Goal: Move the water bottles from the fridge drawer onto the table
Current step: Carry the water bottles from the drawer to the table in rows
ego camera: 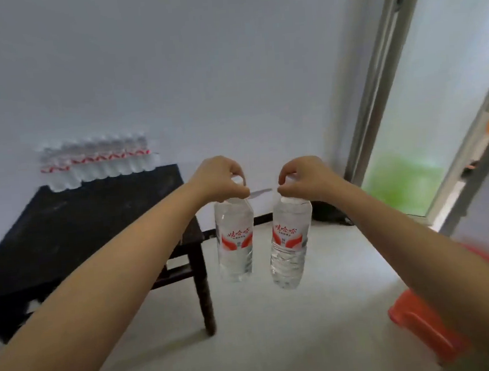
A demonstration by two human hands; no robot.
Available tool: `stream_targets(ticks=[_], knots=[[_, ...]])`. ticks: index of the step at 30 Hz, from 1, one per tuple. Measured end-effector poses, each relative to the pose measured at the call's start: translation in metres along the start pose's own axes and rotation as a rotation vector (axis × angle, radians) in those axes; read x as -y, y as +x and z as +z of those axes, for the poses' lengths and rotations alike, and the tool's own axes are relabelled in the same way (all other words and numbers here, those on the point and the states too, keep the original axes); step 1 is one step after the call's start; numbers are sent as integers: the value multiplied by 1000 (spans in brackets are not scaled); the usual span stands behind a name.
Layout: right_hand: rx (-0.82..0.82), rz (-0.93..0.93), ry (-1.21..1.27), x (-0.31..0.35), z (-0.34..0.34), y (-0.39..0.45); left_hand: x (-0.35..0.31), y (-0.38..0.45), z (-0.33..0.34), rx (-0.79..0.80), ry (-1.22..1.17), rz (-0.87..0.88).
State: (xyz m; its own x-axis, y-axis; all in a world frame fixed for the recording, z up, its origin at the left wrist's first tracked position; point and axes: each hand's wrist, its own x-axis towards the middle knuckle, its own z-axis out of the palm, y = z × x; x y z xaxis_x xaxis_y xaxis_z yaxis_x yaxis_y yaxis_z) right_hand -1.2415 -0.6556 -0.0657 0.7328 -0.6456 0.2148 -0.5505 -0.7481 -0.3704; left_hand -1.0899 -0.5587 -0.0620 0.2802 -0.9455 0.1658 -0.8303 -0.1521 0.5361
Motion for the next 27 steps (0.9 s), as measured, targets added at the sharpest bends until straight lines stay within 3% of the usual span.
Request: stream_targets(ticks=[7,14,21,27], knots=[[182,-237,-24,109,104,172,173,12,-100,-106,179,-311],[404,-366,-28,200,177,322,298,50,-194,-199,295,-547],[485,-411,-11,273,244,426,420,75,-250,-285,271,-677],[541,-345,5,327,313,510,539,119,-289,-187,209,-658]])
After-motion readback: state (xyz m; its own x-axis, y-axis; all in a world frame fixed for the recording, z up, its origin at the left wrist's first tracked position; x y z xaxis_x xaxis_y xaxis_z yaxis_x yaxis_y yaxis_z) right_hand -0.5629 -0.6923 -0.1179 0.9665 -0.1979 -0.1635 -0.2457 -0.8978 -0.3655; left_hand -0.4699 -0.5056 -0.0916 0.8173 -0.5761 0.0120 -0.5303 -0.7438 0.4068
